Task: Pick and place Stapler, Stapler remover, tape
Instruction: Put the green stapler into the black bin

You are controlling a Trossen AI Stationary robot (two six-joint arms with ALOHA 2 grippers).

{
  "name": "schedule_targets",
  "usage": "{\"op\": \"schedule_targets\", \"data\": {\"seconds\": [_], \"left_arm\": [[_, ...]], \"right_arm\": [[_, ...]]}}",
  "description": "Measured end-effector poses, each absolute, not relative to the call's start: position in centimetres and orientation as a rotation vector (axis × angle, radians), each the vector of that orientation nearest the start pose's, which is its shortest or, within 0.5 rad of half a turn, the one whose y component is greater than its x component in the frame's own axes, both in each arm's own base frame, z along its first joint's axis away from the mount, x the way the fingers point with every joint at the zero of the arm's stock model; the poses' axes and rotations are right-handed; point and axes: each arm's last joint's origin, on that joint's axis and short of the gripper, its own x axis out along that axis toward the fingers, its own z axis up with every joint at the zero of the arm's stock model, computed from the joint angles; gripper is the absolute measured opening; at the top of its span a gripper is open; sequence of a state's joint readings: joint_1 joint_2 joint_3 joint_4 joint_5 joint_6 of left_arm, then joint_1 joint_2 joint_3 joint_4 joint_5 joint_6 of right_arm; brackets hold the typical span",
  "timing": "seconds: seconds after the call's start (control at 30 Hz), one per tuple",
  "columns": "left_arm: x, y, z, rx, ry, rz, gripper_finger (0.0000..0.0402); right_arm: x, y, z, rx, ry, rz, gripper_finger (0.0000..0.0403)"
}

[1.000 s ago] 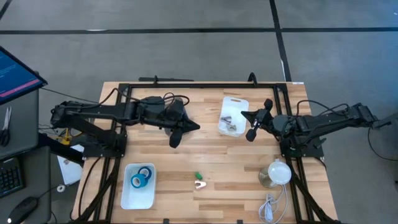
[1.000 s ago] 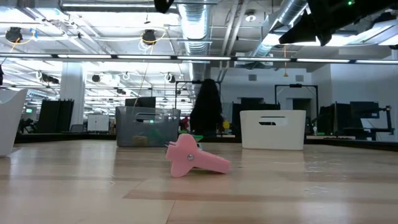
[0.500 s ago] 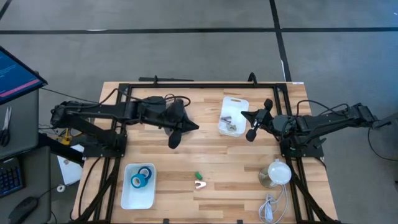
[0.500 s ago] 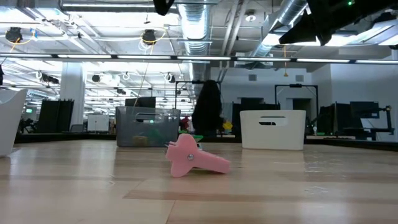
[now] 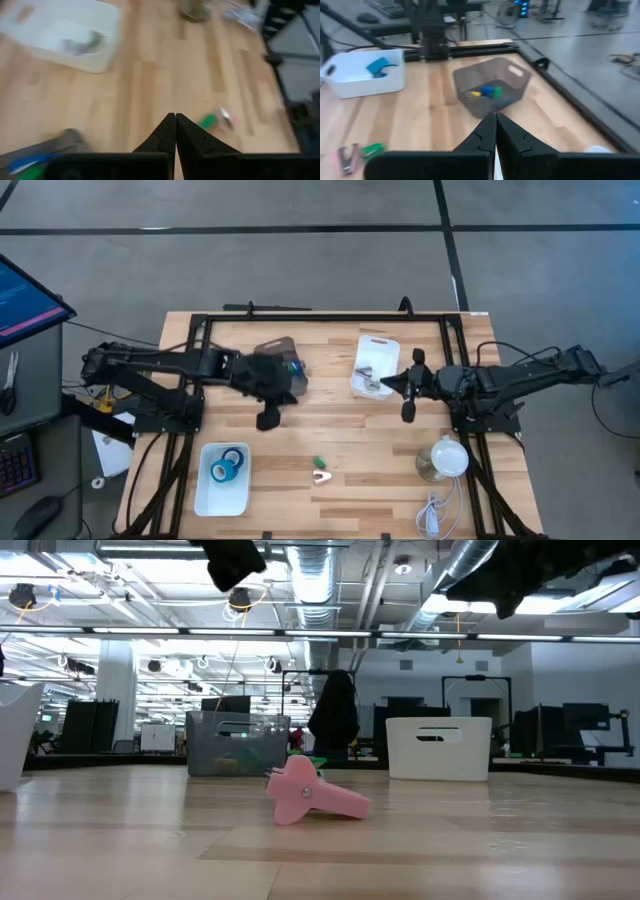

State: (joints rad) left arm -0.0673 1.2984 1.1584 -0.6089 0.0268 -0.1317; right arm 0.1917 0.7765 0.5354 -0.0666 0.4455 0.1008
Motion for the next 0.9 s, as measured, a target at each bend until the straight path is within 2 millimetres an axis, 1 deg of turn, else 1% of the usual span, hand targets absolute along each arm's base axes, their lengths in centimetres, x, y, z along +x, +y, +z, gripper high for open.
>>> {"op": "schedule_targets", "data": {"seconds": [0.1,0.27,0.4,0.5,0.57,0.7,0.77,0.9], "left_arm": [[26.7,-4.1,31.1,-0.041,0.770,-0.085,0.0002],[25.7,-7.8,30.2,0.119,0.764,-0.043,0.0002],[24.9,-9.8,29.5,0.159,0.767,-0.106,0.0002],[24.6,-10.3,28.8,0.179,0.777,-0.135,0.0002],[24.6,-10.6,28.4,0.215,0.769,-0.187,0.0002],[25.2,-11.0,28.2,0.279,0.651,-0.298,0.0002],[25.7,-10.9,28.2,0.315,0.609,-0.355,0.0002],[26.8,-9.9,27.7,0.358,0.592,-0.378,0.0002]], "right_arm": [[17.4,2.4,25.8,-0.002,0.290,-0.248,0.0000],[18.0,2.6,26.1,0.009,0.242,-0.247,0.0000],[18.8,2.7,26.5,0.014,0.168,-0.304,0.0000],[19.6,2.8,26.2,-0.023,0.169,-0.312,0.0000],[20.0,2.9,25.7,-0.033,0.193,-0.312,0.0000],[20.9,3.1,24.5,-0.056,0.251,-0.313,0.0000],[21.3,3.1,24.2,-0.062,0.263,-0.314,0.0000],[21.5,3.1,24.4,-0.074,0.237,-0.313,0.0000]]}}
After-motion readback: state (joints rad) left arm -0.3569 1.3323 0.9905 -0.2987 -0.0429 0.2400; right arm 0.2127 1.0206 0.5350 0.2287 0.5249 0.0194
